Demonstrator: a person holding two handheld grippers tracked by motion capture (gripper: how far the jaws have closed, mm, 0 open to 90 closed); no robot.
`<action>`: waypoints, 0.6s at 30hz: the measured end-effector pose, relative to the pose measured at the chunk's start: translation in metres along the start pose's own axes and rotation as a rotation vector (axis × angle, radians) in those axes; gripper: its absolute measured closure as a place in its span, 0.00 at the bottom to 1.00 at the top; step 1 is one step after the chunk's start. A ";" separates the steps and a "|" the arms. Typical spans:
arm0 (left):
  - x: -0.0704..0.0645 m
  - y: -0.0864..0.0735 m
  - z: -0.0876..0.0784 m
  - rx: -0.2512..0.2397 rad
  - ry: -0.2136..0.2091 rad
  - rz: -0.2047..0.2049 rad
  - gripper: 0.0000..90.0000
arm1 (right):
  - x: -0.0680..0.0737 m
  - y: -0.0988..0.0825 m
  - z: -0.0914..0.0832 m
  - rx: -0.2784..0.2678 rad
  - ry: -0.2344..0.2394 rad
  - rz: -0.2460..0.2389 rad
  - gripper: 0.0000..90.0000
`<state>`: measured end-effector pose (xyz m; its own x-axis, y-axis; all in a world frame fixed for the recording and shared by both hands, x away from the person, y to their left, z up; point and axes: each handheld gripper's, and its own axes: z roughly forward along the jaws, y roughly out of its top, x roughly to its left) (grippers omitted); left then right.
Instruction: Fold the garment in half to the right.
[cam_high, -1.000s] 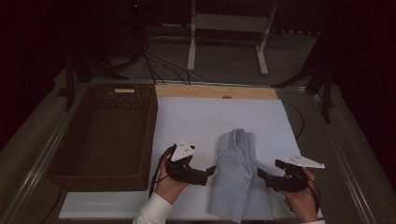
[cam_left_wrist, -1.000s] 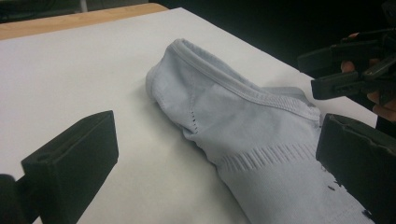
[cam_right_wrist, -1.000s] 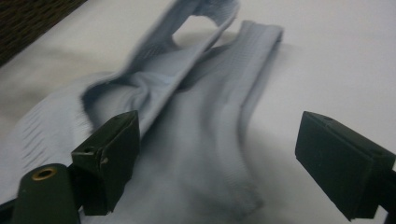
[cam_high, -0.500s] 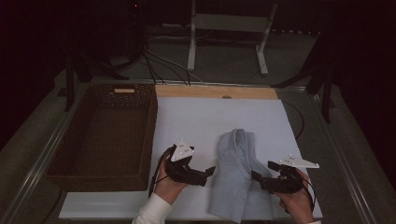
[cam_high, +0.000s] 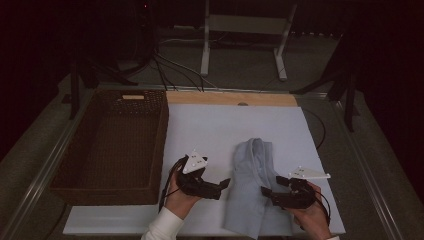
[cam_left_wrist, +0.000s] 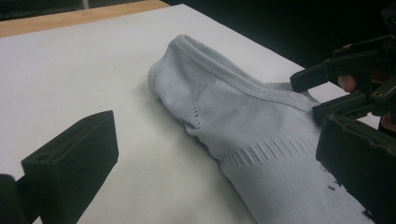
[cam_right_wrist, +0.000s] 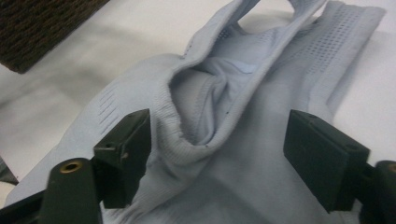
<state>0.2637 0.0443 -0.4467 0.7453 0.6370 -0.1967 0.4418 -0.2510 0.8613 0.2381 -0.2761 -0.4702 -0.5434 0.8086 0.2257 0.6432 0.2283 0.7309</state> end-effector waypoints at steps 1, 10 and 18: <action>0.000 0.000 0.000 0.000 0.000 0.000 0.00 | 0.000 0.000 0.000 0.000 0.000 0.000 0.27; -0.001 0.000 -0.001 -0.001 -0.002 0.004 0.00 | 0.000 0.001 0.005 0.026 0.073 0.015 0.57; -0.001 0.000 -0.001 -0.004 -0.001 0.002 0.00 | 0.002 0.002 0.003 0.027 0.093 -0.008 0.89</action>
<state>0.2627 0.0444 -0.4457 0.7468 0.6357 -0.1955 0.4381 -0.2491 0.8637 0.2400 -0.2727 -0.4705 -0.5957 0.7530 0.2796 0.6521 0.2502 0.7157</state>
